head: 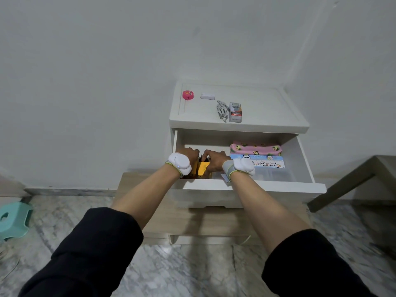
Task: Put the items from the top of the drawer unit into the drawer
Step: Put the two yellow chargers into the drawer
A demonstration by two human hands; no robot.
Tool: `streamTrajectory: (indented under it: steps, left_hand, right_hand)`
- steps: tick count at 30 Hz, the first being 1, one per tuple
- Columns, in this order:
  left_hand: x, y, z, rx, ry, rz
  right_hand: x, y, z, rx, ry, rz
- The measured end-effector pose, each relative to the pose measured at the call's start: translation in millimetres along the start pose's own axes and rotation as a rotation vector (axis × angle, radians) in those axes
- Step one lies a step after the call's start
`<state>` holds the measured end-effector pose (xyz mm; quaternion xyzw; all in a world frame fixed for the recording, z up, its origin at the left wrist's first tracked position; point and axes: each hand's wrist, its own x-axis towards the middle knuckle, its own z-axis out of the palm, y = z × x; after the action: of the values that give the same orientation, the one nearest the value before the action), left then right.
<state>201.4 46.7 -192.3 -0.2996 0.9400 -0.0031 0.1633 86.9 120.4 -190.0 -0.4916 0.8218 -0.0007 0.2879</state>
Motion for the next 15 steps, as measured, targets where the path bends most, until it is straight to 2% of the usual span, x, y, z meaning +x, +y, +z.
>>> streamTrajectory:
  steps: [6,15]
  left_hand:
    - [-10.4,-1.5,-11.9,-0.087,-0.081,-0.004]
    - [-26.6,8.7,-22.5,-0.022,-0.099,-0.047]
  right_hand:
    - [-7.5,-3.8,-5.5,0.015,-0.034,-0.009]
    - [-17.5,-13.9,-4.8,-0.099,-0.020,0.036]
